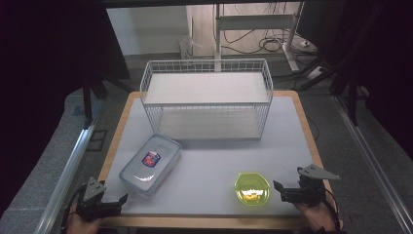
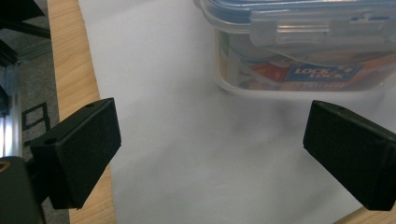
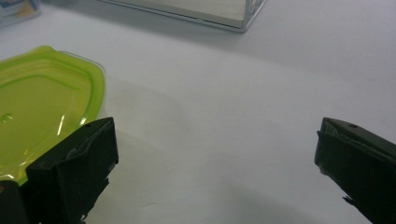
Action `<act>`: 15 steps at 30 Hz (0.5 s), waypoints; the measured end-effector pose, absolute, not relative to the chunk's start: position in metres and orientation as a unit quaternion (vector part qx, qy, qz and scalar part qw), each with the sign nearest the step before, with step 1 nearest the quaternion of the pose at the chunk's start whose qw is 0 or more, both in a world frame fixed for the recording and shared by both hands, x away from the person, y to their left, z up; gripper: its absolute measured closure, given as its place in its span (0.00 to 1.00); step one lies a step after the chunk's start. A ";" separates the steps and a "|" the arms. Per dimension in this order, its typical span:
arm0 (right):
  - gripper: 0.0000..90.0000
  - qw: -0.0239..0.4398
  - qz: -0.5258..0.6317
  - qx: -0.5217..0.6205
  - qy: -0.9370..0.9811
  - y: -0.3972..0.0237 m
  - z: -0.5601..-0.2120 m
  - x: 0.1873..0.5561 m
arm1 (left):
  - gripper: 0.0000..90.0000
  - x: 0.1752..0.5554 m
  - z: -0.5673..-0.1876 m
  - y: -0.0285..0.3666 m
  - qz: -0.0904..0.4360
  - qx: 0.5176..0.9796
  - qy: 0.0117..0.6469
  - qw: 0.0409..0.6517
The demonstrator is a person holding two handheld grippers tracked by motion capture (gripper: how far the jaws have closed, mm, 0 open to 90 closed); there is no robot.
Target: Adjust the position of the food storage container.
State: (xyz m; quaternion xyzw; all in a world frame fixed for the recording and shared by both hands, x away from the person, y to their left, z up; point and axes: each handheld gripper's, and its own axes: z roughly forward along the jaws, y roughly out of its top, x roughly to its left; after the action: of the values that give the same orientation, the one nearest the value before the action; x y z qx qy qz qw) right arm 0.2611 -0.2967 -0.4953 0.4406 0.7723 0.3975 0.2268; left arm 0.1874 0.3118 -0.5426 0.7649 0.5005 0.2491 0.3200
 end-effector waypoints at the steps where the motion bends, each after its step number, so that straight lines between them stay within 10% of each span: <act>1: 0.00 0.228 0.396 0.441 0.773 -0.297 -0.495 0.261 | 0.05 0.187 -0.542 0.311 0.250 0.765 0.500 0.320; 15: 0.09 0.228 0.394 0.444 0.772 -0.296 -0.491 0.258 | 0.05 0.185 -0.537 0.314 0.261 0.748 0.505 0.342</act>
State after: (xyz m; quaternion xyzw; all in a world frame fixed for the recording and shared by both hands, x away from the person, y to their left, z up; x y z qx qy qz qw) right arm 0.2584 -0.2956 -0.4913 0.4435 0.7723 0.3937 0.2275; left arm 0.1852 0.3139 -0.5373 0.7481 0.5052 0.2605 0.3424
